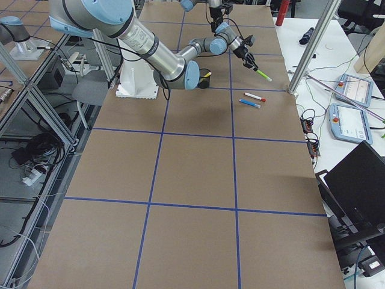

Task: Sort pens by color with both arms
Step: 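Carry the green marker beside the red-capped marker with the right gripper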

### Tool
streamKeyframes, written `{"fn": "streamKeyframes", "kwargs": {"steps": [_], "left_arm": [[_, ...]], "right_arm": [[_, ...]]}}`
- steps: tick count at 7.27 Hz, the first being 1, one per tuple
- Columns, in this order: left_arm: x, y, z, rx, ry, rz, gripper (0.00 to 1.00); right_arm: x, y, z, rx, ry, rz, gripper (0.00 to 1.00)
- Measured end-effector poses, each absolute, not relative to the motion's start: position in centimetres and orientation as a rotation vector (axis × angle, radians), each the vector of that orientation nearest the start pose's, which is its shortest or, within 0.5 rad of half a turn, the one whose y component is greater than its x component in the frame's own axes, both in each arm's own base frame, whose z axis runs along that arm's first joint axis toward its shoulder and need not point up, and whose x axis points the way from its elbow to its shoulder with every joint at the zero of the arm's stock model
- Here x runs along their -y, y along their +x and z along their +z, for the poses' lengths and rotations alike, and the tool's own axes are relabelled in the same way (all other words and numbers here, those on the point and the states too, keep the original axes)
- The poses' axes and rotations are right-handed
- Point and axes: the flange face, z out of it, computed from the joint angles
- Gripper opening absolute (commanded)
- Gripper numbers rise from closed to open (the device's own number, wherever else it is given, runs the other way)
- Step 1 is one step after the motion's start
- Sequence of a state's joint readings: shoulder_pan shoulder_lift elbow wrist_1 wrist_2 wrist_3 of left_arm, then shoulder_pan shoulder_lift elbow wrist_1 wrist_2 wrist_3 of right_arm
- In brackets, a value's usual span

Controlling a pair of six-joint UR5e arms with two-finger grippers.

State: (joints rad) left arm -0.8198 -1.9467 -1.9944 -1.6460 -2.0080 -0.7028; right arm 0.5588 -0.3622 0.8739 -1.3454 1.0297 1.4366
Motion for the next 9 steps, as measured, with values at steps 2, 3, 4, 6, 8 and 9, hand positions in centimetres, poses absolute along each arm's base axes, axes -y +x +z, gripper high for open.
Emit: {"fn": "streamKeyframes", "kwargs": {"steps": [2,3,4,6,8,9], "left_arm": [[47.3,31.8,25.9,-0.880,0.366,0.235,0.99],[47.1,31.8,26.0,-0.887,0.357,0.237,0.99],[46.9,31.8,26.1,-0.893,0.349,0.239,0.99],[46.8,31.8,26.1,-0.897,0.345,0.240,0.99],[46.8,31.7,26.1,-0.899,0.345,0.238,0.99],[46.8,31.7,26.0,-0.900,0.345,0.238,0.99]], "right_arm": [[63.0,-65.8,14.6,0.443,0.771,0.597,0.14],[62.8,-66.8,15.4,0.418,0.778,0.587,0.14],[62.0,-67.8,15.6,0.410,0.780,0.575,0.15],[60.4,-69.4,15.6,0.413,0.781,0.553,0.22],[59.4,-70.2,15.6,0.417,0.781,0.540,0.33],[59.1,-70.4,15.6,0.418,0.781,0.537,0.38]]}}
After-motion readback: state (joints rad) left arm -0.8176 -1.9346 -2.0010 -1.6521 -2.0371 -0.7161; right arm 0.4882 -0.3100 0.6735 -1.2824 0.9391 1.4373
